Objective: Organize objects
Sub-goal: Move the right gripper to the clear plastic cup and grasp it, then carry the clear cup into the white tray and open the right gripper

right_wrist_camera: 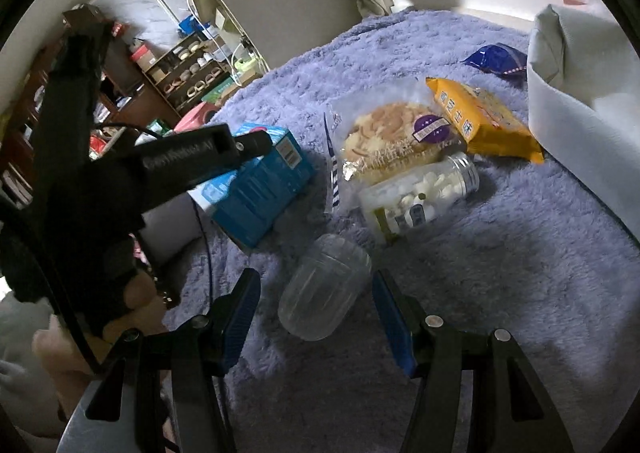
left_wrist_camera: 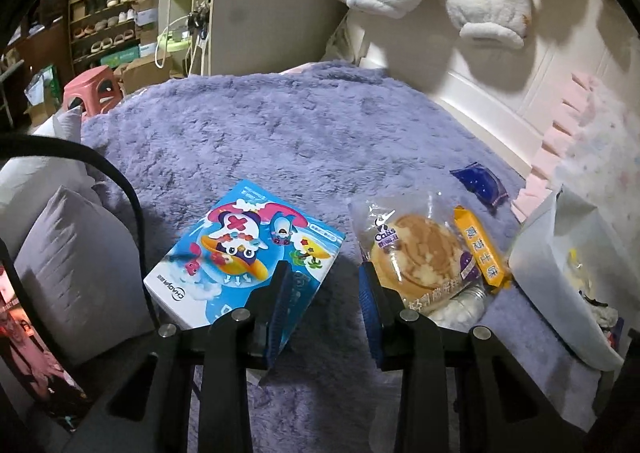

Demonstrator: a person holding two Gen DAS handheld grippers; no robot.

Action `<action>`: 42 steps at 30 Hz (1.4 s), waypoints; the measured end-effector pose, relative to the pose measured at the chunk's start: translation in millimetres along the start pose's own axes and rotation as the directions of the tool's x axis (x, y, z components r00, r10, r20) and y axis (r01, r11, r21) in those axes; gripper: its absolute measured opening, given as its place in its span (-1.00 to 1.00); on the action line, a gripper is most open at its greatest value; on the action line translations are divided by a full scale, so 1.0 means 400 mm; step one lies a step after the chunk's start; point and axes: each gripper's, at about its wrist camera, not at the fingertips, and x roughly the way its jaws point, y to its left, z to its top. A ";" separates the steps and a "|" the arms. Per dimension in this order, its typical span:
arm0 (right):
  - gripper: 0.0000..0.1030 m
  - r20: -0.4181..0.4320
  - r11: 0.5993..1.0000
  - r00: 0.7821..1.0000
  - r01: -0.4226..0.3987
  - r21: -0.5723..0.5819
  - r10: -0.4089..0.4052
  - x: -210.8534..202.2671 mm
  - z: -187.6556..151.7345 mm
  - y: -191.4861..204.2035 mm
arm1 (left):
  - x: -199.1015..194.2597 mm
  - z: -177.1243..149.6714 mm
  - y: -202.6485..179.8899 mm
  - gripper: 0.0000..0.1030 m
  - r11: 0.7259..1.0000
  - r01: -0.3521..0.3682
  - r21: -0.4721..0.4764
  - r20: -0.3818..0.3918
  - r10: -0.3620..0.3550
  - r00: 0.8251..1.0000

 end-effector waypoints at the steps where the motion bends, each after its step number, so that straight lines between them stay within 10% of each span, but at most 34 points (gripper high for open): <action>1: 0.09 -0.001 1.000 1.000 0.011 0.006 -0.011 0.008 -0.003 -0.003 | 0.000 -0.001 0.000 -0.35 1.000 0.009 -0.002 -0.004 -0.009 1.000; 19: -0.20 -0.099 0.961 0.976 -0.169 0.219 0.194 0.076 -0.012 -0.080 | 0.011 -0.011 -0.046 -0.34 0.997 0.051 0.064 -0.034 -0.049 0.998; 32: -0.21 0.030 0.975 0.990 -0.141 0.170 0.138 -0.070 0.010 -0.084 | -0.038 -0.006 -0.075 -0.35 0.987 0.136 0.088 0.026 -0.139 0.990; 42: -0.21 0.238 0.977 0.971 -0.056 0.207 0.005 -0.225 0.067 -0.126 | -0.116 -0.013 -0.149 -0.35 0.945 0.258 0.201 0.131 -0.287 0.949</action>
